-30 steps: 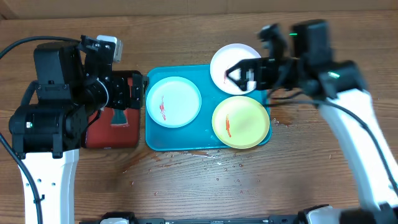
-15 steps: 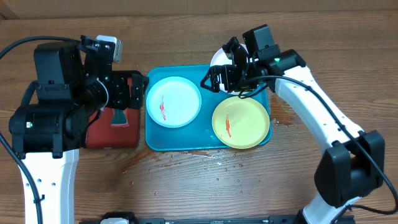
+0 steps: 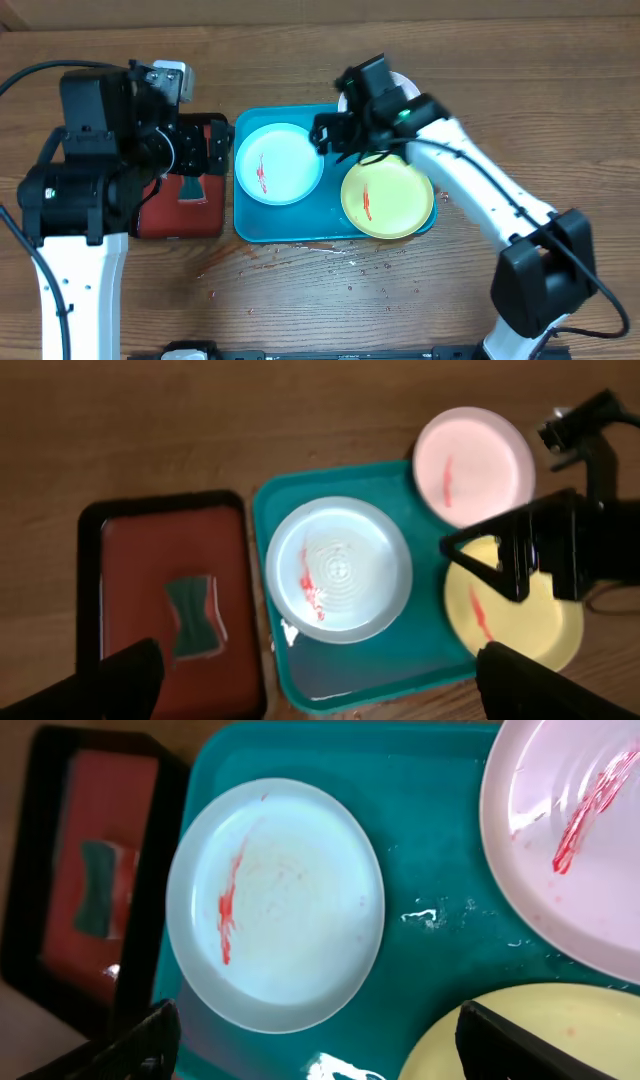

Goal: Clean dirty plates on tray and stack at the side

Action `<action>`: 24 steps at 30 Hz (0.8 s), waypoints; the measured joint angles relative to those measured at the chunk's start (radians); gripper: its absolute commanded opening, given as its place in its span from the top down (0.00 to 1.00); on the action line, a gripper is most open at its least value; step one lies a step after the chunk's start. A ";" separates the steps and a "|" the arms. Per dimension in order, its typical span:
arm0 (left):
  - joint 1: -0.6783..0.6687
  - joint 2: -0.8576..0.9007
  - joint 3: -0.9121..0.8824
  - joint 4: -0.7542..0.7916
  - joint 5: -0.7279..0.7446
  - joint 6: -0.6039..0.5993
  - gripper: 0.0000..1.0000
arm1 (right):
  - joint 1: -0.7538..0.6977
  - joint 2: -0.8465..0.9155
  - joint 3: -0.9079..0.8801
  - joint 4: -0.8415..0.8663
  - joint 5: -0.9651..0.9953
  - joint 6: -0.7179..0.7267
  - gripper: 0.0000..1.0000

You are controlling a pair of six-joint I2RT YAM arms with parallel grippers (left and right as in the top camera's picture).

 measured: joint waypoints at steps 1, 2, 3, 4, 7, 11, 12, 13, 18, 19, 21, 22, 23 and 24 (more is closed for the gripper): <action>0.000 0.011 0.000 -0.006 -0.014 -0.019 0.00 | 0.023 0.008 0.000 0.005 0.037 0.014 0.17; 0.000 0.024 0.000 -0.012 -0.026 -0.034 0.00 | 0.044 0.020 0.000 0.013 0.070 0.030 0.19; 0.001 0.040 0.002 -0.020 -0.035 -0.049 0.00 | 0.062 0.034 0.000 0.021 0.095 0.042 0.20; 0.003 0.058 0.006 -0.032 -0.043 -0.060 0.00 | 0.076 0.049 0.000 0.027 0.114 0.050 0.20; 0.021 0.119 0.043 -0.102 -0.056 -0.079 0.00 | 0.095 0.103 0.000 0.040 0.153 0.076 0.23; 0.072 0.211 0.115 -0.177 -0.067 -0.095 0.00 | 0.094 0.160 0.000 0.043 0.181 0.109 0.37; 0.086 0.229 0.122 -0.177 -0.070 -0.096 0.00 | 0.093 0.168 0.000 0.045 0.187 0.114 0.40; 0.100 0.247 0.127 -0.175 -0.074 -0.097 0.00 | 0.093 0.177 0.000 0.050 0.192 0.116 0.44; 0.134 0.323 0.128 -0.131 -0.099 -0.099 0.00 | 0.093 0.207 0.000 0.107 0.201 0.128 0.61; 0.134 0.336 0.128 -0.119 -0.102 -0.099 0.00 | 0.093 0.217 0.000 0.116 0.201 0.129 0.64; 0.133 0.360 0.128 -0.104 -0.106 -0.100 0.00 | 0.093 0.238 0.000 0.129 0.205 0.131 0.67; 0.133 0.373 0.128 -0.100 -0.107 -0.100 0.00 | 0.093 0.249 0.000 0.131 0.209 0.133 0.69; 0.133 0.378 0.128 -0.100 -0.109 -0.100 0.00 | 0.093 0.256 0.000 0.132 0.211 0.134 0.69; 0.133 0.385 0.128 -0.100 -0.110 -0.100 0.00 | 0.093 0.266 0.000 0.140 0.218 0.135 0.70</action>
